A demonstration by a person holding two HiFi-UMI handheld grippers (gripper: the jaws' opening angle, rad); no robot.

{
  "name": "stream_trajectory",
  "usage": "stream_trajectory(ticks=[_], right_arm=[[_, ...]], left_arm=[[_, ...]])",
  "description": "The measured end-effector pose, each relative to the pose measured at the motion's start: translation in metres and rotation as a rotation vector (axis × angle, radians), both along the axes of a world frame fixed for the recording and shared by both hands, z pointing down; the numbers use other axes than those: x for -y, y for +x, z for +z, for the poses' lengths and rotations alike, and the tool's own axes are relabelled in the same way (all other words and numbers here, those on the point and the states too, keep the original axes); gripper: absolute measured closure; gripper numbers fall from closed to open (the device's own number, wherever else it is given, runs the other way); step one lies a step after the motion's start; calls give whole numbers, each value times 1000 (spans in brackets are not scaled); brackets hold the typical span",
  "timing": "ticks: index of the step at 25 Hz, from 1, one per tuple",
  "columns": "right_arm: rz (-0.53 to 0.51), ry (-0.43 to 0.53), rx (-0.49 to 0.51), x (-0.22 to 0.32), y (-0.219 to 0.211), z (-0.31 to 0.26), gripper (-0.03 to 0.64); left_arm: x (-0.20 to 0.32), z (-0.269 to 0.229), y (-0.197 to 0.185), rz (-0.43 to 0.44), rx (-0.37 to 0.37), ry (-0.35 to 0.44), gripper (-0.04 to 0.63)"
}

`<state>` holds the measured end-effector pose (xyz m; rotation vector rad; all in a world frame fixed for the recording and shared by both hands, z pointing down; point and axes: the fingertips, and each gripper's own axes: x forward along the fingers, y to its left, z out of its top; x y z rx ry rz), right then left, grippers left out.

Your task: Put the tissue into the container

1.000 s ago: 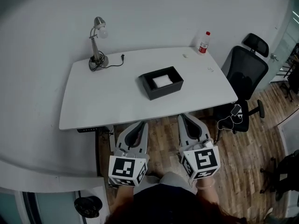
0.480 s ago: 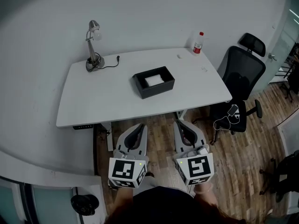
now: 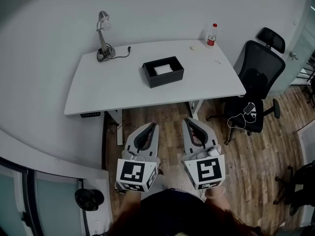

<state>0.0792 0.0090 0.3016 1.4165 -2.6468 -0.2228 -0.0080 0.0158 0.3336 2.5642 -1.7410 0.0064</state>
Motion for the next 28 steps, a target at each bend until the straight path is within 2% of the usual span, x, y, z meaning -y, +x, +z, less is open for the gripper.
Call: stream_trajectory(ticks=[17,22,28], right_arm=[[-26,10,62,-40,19,-1,597],[-36,21,52,-47,19,-2,597],[-39,30,50,-53,23,-1,597]], left_arm=[[-49,-3,19,-16,14,17,558],[-56,-11,21,-16,45,31,557],[-62,-15,23,-14,41,46,558]])
